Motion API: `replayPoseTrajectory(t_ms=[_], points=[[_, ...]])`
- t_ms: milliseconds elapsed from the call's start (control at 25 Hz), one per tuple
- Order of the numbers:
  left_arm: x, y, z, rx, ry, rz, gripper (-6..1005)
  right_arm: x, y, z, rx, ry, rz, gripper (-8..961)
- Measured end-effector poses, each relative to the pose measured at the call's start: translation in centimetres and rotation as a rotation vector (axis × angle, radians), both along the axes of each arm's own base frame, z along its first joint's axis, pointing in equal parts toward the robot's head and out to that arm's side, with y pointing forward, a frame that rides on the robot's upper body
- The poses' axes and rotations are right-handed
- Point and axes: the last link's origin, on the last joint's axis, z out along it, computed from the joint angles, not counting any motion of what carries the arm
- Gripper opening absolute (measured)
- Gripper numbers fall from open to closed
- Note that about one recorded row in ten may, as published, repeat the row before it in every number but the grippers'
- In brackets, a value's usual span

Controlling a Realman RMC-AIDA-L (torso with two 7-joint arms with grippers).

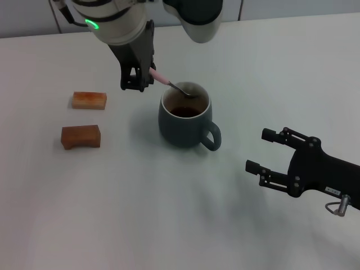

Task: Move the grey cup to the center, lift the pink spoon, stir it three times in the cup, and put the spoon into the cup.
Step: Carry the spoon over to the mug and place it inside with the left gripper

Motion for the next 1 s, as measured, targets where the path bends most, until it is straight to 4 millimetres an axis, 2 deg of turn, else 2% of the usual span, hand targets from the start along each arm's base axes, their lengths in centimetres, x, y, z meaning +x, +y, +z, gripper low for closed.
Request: replayPoseTrajectory(t_ms=[360, 600, 1000], points=[[-0.2, -1.7, -0.3, -0.058, 0.007, 0.017, 131, -0.1, 0.0, -0.1, -0.002, 0.001, 0.000, 786], [-1.0, -1.1, 0.3, -0.015, 0.012, 0.029, 132, 0.0, -0.1, -0.3, 0.001, -0.004, 0.006, 785], [-0.1, -0.5, 0.2, 0.004, -0.012, -0.001, 142, -0.1, -0.1, -0.3, 0.002, -0.005, 0.010, 785]])
